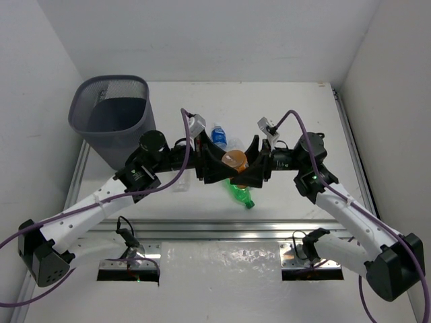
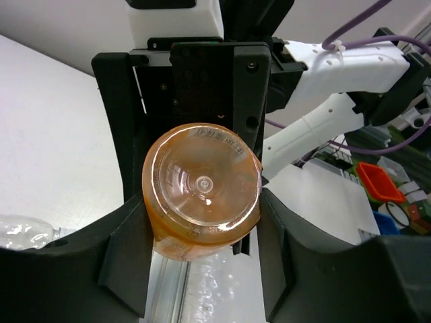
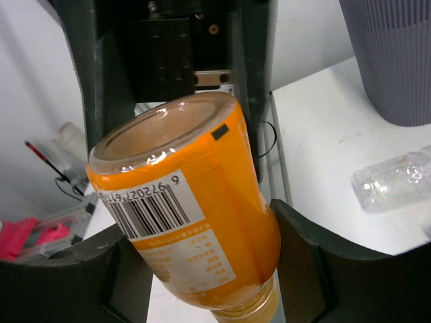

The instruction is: Put the plastic bottles in the bin

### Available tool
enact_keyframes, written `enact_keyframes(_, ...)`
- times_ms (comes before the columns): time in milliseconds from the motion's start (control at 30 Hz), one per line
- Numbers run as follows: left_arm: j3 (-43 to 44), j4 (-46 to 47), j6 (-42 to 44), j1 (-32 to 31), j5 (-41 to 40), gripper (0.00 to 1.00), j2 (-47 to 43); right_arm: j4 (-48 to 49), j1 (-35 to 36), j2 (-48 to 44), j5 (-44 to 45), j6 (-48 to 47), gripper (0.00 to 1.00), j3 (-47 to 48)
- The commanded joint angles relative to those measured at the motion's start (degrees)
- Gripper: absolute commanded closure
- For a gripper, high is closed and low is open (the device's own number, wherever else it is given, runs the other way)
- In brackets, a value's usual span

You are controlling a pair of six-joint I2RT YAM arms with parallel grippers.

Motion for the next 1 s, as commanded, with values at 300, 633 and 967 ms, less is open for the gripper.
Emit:
enact_keyframes(300, 5.75, -3.23, 0.82, -1.25, -21.34, 1.0, -2.48, -11.1, 0.53, -3.74, 6.05, -8.21, 0.01, 0.06)
enact_keyframes(633, 31.4, -45.81, -2.26, 5.82, -83.27, 1.0, 1.88, -35.0, -0.09, -6.83, 50.79, -18.45, 0.01, -0.73)
enact_keyframes(967, 44.43, -48.69, -1.02, 49.11, -50.86, 0.92, 16.49, -36.5, -0.44, 20.31, 61.71, -25.92, 0.02, 10.77)
